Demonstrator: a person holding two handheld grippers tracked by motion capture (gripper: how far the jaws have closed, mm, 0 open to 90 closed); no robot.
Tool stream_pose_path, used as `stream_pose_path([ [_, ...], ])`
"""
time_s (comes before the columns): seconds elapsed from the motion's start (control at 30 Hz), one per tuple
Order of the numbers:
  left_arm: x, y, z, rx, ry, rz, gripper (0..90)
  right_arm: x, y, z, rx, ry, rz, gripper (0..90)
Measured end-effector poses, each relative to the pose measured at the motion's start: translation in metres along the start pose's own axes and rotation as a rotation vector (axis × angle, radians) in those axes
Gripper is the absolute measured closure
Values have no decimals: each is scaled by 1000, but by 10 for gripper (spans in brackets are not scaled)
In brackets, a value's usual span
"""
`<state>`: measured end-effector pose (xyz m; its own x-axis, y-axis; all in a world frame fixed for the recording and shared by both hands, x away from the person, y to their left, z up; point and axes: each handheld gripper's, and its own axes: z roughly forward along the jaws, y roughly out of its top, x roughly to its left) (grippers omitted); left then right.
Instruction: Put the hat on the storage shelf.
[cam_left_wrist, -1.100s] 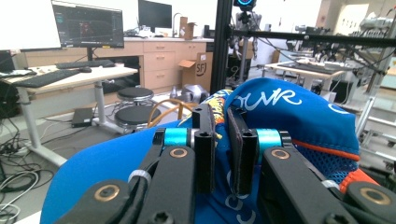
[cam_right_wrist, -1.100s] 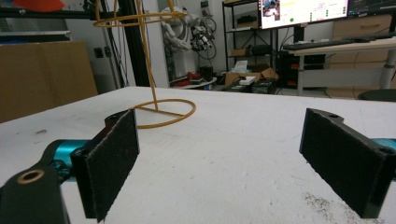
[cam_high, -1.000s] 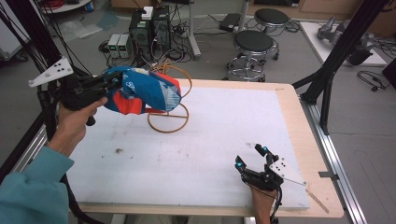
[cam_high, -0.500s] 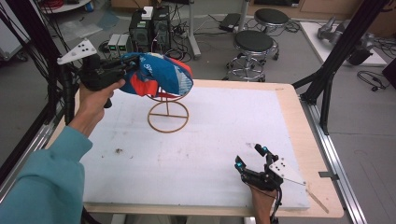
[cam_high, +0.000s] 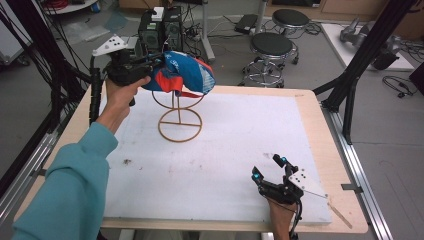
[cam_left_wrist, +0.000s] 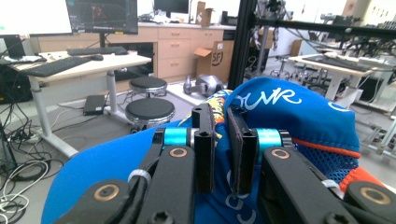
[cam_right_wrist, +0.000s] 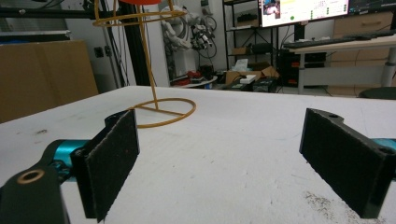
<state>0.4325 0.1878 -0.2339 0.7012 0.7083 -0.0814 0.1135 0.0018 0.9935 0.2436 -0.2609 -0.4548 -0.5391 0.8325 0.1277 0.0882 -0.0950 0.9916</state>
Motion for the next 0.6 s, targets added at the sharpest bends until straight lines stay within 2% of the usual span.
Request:
stream_pose_path([
  [0.07,0,-2,6,9,5,13,823,0,0,0,0,0,1,108],
  [0.37,7,-11,17,54,47,-4,819,0,0,0,0,0,2,109],
  [0.6,8,-17,20,78,42,-16,812,0,0,0,0,1,3,109],
])
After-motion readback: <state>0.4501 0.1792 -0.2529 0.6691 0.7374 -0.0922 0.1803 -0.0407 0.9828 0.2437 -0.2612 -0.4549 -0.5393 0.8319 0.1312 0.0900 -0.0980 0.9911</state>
